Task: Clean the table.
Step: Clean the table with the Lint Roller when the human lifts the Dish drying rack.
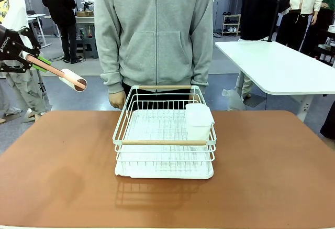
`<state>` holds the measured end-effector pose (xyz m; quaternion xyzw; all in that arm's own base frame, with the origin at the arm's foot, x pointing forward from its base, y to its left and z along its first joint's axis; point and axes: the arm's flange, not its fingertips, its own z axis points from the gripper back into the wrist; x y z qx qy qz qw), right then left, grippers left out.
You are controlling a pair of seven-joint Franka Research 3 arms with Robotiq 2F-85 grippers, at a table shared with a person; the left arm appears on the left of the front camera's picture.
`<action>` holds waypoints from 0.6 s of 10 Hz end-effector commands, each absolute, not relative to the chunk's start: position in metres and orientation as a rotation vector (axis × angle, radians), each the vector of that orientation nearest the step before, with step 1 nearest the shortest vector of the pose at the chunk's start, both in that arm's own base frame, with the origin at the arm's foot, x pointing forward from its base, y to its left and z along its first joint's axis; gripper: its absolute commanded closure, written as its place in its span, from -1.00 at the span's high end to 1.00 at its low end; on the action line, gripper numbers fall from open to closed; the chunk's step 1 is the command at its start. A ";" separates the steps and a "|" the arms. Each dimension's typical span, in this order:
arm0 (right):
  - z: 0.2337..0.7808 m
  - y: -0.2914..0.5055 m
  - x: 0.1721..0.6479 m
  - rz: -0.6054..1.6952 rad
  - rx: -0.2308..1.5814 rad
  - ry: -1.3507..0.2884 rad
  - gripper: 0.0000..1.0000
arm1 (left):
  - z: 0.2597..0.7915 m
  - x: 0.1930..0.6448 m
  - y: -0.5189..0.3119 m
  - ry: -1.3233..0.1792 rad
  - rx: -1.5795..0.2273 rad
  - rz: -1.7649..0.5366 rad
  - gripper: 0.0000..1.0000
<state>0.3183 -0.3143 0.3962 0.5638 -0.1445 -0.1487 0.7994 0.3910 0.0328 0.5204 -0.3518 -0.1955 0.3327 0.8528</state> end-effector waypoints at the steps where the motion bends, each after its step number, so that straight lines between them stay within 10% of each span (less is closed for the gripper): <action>1: 0.402 -0.314 0.317 -0.332 1.201 -0.300 1.00 | 0.521 0.391 0.033 -0.412 -0.742 0.702 -1.00; 6: 0.402 -0.314 0.317 -0.332 1.201 -0.300 1.00 | 0.521 0.391 0.033 -0.412 -0.742 0.702 -1.00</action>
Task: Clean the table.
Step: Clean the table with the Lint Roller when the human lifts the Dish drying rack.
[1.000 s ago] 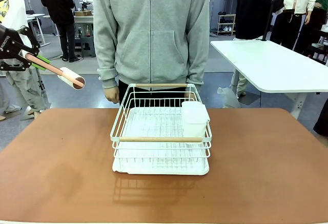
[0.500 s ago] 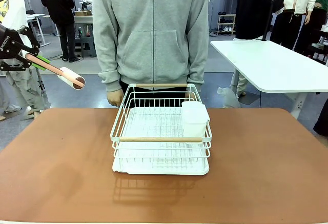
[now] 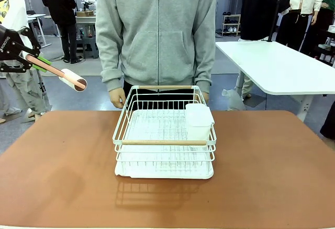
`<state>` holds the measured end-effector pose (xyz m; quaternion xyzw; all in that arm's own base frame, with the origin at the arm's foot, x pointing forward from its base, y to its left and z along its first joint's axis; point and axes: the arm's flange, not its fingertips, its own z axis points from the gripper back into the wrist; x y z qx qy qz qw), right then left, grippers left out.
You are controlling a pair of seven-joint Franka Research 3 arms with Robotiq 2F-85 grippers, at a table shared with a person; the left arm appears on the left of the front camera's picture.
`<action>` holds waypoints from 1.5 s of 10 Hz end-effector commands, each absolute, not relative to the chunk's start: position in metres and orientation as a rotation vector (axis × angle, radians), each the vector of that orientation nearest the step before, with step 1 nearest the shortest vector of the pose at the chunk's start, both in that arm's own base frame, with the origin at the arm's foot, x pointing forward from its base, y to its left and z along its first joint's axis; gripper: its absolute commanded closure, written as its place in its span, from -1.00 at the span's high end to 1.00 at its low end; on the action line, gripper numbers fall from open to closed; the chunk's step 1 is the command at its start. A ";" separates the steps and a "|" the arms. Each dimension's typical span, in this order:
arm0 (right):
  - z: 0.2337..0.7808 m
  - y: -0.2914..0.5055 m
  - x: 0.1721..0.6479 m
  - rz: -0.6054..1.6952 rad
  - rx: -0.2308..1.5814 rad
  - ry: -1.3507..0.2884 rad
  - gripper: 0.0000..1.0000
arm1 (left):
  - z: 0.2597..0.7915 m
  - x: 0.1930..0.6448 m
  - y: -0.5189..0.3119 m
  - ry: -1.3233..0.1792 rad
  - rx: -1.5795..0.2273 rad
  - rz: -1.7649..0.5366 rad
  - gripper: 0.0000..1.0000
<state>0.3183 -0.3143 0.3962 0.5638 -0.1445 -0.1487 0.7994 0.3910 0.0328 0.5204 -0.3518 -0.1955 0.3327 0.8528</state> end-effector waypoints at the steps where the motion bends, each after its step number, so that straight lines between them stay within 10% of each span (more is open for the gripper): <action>1: 0.402 -0.314 0.317 -0.332 1.201 -0.300 1.00 | 0.521 0.391 0.033 -0.412 -0.742 0.702 -1.00; 15: 0.402 -0.314 0.317 -0.332 1.201 -0.300 1.00 | 0.521 0.391 0.033 -0.412 -0.742 0.702 -1.00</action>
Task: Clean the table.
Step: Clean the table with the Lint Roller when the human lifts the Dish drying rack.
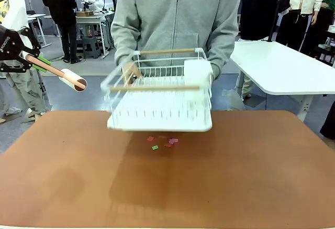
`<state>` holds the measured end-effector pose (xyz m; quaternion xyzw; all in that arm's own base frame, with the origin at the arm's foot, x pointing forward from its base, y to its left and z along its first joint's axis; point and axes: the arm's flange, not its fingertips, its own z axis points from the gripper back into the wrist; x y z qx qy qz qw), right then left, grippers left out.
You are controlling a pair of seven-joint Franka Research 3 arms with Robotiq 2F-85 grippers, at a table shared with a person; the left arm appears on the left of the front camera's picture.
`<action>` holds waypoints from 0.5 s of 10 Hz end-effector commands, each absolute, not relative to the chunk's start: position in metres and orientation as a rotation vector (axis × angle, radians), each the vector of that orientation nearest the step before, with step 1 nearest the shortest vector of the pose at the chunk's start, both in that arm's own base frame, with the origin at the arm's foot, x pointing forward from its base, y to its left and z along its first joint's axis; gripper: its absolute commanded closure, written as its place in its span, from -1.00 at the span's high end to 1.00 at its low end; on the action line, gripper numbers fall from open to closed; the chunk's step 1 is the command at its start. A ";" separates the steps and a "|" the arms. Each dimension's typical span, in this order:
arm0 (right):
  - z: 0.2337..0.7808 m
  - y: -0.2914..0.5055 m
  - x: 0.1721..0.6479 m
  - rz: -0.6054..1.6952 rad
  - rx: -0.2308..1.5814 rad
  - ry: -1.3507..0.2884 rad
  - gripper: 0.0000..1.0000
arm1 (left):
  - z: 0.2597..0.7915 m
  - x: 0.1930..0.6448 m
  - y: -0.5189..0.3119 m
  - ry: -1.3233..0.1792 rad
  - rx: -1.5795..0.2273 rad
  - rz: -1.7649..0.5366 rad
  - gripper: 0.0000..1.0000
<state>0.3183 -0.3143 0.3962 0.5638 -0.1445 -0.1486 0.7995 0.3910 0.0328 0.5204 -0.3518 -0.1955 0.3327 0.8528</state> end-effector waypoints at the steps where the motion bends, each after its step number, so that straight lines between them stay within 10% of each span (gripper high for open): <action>1: 0.402 -0.314 0.317 -0.332 1.201 -0.300 1.00 | 0.521 0.391 0.033 -0.412 -0.742 0.702 -1.00; 5: 0.402 -0.314 0.317 -0.332 1.201 -0.300 1.00 | 0.521 0.391 0.033 -0.412 -0.742 0.702 -1.00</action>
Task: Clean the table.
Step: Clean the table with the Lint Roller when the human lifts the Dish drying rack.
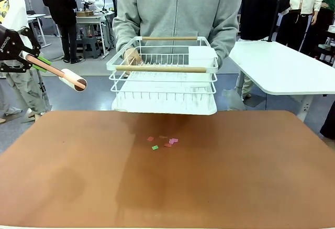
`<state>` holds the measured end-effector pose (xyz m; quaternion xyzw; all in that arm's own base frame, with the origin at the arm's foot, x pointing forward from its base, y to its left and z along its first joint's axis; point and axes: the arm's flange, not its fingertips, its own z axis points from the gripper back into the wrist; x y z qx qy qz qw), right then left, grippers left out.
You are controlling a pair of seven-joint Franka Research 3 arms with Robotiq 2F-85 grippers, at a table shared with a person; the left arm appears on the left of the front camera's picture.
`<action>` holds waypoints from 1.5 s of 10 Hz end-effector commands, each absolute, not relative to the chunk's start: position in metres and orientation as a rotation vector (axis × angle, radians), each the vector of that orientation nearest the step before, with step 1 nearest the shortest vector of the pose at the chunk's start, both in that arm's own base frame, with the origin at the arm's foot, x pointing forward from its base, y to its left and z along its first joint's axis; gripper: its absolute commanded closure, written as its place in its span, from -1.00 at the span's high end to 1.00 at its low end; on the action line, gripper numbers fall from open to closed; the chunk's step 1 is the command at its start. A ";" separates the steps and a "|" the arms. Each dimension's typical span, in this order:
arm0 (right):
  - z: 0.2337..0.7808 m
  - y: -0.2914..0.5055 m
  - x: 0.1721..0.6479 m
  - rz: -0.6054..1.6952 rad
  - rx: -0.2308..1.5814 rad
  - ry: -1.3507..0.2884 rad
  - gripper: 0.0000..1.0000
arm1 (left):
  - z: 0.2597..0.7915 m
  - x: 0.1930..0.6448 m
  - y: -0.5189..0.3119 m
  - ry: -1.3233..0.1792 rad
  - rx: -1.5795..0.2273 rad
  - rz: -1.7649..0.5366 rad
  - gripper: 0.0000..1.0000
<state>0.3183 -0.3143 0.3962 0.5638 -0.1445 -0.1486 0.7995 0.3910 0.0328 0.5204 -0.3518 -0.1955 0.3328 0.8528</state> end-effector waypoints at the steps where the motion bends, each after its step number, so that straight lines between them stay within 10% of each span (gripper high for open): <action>1: 0.402 -0.314 0.317 -0.332 1.201 -0.300 1.00 | 0.521 0.391 0.033 -0.412 -0.742 0.702 -1.00; 13: 0.402 -0.314 0.317 -0.332 1.201 -0.300 1.00 | 0.521 0.391 0.033 -0.412 -0.742 0.702 -1.00; 14: 0.402 -0.314 0.317 -0.332 1.201 -0.300 1.00 | 0.520 0.391 0.033 -0.411 -0.740 0.700 -0.58; 15: 0.402 -0.314 0.317 -0.332 1.201 -0.300 1.00 | 0.522 0.394 0.040 -0.409 -0.677 0.615 -0.58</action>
